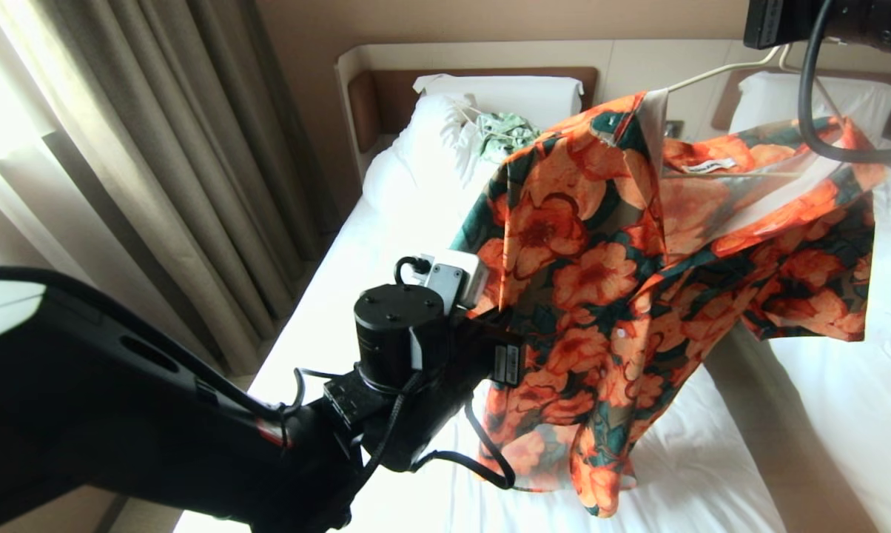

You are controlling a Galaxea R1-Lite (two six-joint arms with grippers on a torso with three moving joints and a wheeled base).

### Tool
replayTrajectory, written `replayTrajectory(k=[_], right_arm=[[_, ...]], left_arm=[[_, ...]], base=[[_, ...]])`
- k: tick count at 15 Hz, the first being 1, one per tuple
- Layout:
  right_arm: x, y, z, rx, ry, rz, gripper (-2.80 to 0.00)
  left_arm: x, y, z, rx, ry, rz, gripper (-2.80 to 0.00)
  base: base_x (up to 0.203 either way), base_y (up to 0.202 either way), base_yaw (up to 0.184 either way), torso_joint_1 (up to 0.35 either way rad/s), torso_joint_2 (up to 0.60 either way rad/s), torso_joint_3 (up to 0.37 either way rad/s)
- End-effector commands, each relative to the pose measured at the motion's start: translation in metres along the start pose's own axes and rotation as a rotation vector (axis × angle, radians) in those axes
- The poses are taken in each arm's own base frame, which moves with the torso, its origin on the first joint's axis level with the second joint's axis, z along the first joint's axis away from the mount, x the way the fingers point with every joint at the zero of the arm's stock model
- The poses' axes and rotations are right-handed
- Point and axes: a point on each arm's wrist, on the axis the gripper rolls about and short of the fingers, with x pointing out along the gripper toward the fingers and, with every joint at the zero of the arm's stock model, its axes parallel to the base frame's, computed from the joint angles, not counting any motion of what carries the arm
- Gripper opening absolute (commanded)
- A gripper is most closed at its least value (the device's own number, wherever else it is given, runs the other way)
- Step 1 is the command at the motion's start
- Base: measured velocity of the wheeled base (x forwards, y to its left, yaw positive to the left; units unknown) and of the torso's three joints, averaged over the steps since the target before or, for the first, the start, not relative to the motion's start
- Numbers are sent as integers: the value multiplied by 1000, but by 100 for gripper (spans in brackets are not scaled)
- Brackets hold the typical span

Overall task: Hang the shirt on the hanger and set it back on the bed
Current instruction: Take the clothes hanger out of the clothes

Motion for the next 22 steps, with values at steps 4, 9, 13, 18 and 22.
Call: replayTrajectory(k=[4, 9, 13, 18, 22], right_arm=[[0, -2, 2, -1, -5, -10, -280], [5, 0, 1, 1, -7, -19, -280], [7, -4, 4, 5, -20, -33, -280], [13, -14, 8, 3, -35, -74, -280], [16, -12, 4, -1, -26, -71, -280]], left_arm=[[3, -31, -32, 34, 71, -71, -280], [8, -37, -40, 47, 86, -80, -280], [9, -37, -39, 45, 81, -77, -280], [9, -44, -47, 56, 101, -74, -280], [4, -39, -30, 39, 58, -50, -280]], base=[[0, 0, 0, 0, 0, 0], [0, 0, 0, 0, 0, 0], [0, 0, 0, 0, 0, 0], [0, 0, 0, 0, 0, 0], [0, 0, 0, 0, 0, 0]])
